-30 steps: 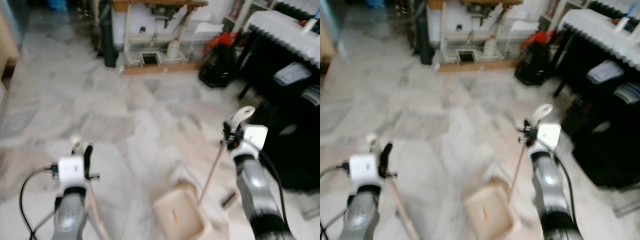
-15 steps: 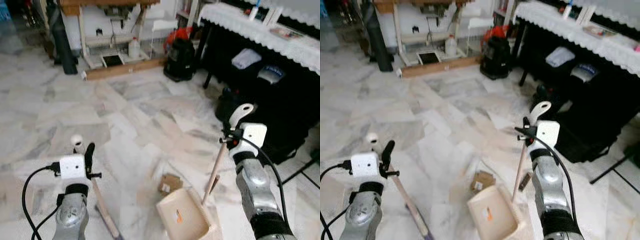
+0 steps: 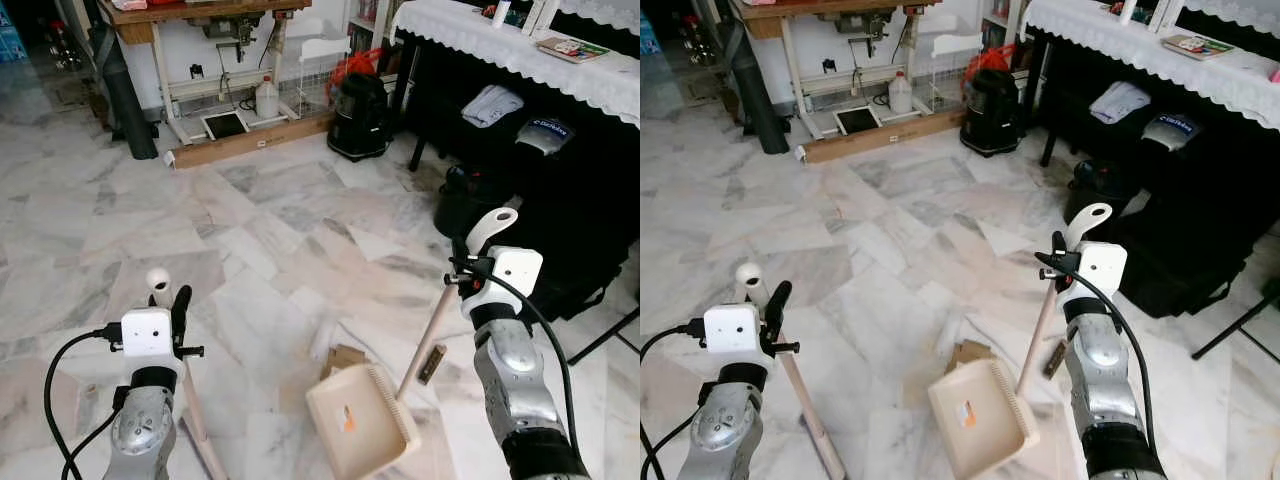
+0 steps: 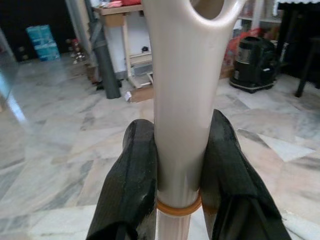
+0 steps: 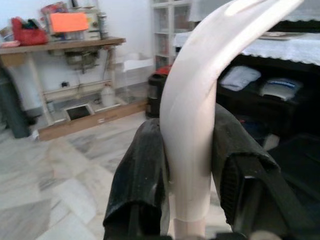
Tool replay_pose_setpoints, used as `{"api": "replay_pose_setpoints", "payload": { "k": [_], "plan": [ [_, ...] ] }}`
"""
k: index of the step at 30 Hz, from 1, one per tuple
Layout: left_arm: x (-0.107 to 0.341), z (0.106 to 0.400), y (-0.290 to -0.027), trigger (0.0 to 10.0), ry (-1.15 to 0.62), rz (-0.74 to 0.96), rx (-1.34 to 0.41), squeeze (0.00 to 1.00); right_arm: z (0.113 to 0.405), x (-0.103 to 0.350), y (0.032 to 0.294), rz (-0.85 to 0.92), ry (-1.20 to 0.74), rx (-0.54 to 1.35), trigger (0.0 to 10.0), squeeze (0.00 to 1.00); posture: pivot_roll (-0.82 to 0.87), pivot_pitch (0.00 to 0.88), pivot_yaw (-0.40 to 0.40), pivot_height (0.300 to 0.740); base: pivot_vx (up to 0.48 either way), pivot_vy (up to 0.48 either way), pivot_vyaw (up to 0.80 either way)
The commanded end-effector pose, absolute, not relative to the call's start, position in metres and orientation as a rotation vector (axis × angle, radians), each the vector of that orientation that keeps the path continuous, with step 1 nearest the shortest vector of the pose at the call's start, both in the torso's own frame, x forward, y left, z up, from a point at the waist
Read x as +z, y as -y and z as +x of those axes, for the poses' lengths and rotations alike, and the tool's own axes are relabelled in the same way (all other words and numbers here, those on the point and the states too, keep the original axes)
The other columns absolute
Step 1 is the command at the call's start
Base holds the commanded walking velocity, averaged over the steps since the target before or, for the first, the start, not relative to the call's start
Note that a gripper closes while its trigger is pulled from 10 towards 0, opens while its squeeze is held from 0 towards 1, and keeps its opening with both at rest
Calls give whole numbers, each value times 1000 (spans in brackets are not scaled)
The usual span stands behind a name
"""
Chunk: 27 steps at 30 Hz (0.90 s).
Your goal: Sweep floor
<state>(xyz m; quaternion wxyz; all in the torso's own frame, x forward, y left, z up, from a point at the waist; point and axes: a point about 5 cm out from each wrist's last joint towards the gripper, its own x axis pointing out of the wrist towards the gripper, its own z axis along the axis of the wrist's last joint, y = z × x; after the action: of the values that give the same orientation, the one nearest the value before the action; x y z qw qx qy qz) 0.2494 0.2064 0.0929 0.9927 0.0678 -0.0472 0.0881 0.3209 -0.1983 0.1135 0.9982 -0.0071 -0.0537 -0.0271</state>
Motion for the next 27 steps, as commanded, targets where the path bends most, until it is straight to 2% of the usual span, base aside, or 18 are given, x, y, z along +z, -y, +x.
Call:
{"api": "replay_pose_setpoints", "payload": {
  "k": [1,23,27],
  "plan": [
    [98,251,-203,10000,123,149,159,0,320,123,205,-26,146,-77,10000,0,-41,44,-49,740,0,0,-800],
    [99,253,-203,10000,124,154,153,0,319,124,205,-26,147,-92,10000,0,-46,44,-43,740,0,0,-791],
    [99,253,-203,10000,127,159,154,0,319,124,203,-32,146,-66,10000,0,-46,44,-46,740,0,-445,0]
  ]
}}
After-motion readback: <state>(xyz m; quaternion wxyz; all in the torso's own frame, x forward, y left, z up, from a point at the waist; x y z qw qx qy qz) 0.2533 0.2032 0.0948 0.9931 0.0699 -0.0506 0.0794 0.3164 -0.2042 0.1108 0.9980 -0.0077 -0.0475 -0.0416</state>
